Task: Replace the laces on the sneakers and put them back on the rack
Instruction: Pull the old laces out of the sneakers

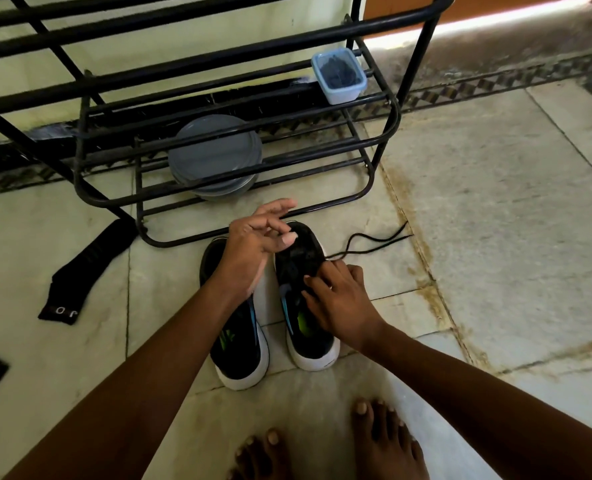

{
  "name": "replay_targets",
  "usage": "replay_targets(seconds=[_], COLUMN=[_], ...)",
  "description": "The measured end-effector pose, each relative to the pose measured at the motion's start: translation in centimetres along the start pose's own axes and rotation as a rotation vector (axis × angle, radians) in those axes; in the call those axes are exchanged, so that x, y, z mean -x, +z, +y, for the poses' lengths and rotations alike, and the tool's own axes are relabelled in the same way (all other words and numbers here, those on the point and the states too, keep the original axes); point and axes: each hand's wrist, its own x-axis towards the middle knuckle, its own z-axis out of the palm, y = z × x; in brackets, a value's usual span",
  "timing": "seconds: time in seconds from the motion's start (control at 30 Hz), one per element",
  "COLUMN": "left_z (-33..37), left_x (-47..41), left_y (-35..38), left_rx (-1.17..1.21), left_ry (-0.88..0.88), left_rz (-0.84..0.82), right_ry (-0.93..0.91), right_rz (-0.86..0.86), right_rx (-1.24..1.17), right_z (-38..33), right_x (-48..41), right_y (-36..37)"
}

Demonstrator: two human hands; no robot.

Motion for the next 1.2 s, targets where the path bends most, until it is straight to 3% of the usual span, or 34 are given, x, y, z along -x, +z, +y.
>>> replay_targets(seconds=[0.17, 0.3, 0.37, 0.43, 0.57, 0.7, 0.87, 1.03, 1.2], left_z=[3.0, 3.5, 3.4, 2.5, -0.5, -2.4, -2.3, -1.0, 2.1], left_x=[-0.1, 0.0, 0.0, -0.3, -0.1, 0.7, 1.0, 1.1, -0.5], left_y=[0.5, 0.3, 0.2, 0.0, -0.7, -0.8, 0.0, 0.4, 0.5], left_rx=[0.408, 0.447, 0.302, -0.063, -0.964, -1.404, -1.577, -1.307, -1.492], left_ry=[0.010, -0.064, -0.139, -0.158, 0.013, 0.056, 0.126, -0.008, 0.044], left_rz=[-0.164, -0.172, -0.131, -0.071, -0.123, -0.206, -0.198, -0.023, 0.021], right_ry=[0.056, 0.079, 0.071, 0.065, 0.066, 0.076, 0.071, 0.077, 0.084], right_rz=[-0.043, -0.084, -0.107, -0.118, -0.114, -0.138, -0.156, -0.158, -0.179], right_rx=[-0.016, -0.090, -0.121, -0.121, -0.136, -0.159, -0.166, -0.187, -0.189], right_z=[-0.1, 0.1, 0.2, 0.3, 0.4, 0.3, 0.4, 0.4, 0.3], right_x=[0.1, -0.1, -0.3, -0.3, -0.2, -0.2, -0.2, -0.2, -0.3], right_y=[0.1, 0.4, 0.5, 0.5, 0.7, 0.7, 0.6, 0.5, 0.5])
